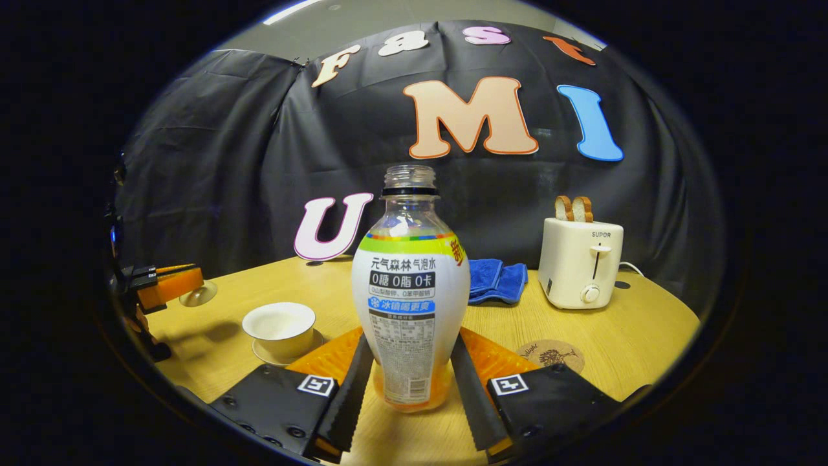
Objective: Open the teacup lid with one hand, grasp the water bottle and pour water into the teacup with the other hand; after pouring, place the water bottle on the coaster and then close the teacup lid.
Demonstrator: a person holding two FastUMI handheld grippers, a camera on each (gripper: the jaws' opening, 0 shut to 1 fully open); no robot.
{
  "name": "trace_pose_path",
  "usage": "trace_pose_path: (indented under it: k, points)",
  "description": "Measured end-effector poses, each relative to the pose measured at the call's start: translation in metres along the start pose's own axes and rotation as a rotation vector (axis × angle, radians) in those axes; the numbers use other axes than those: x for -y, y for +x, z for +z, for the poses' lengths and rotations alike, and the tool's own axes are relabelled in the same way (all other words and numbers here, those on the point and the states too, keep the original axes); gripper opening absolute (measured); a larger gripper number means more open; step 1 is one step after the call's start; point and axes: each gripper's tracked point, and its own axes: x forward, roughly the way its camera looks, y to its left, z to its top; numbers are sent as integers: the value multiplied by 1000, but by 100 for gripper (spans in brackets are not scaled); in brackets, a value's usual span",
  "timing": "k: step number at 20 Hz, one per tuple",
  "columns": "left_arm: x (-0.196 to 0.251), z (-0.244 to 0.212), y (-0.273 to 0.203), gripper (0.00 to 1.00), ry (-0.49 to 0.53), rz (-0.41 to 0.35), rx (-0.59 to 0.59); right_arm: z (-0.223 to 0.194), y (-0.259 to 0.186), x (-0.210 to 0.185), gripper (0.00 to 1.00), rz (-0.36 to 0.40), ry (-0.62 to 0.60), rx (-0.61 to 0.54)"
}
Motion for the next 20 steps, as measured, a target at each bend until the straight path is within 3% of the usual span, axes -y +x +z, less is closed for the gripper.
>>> trace_pose_path:
  k: [2, 8, 12, 15, 20]
  points:
    - [0, 0, 0, 27, 0, 0, 0, 1, -1, 2, 63, -17, -4, 2]
    - [-1, 0, 0, 27, -1, -1, 0, 4, -4, 8, 62, -98, -124, 17]
    - [-1, 0, 0, 27, -1, -1, -1, 15, -9, 19, 63, -186, -360, 35]
    - [-1, 0, 0, 27, -1, -1, -1, 25, -10, 27, 63, -259, -626, 49]
    - [-1, 0, 0, 27, -1, -1, -1, 30, -5, 18, 62, -299, -975, 60]
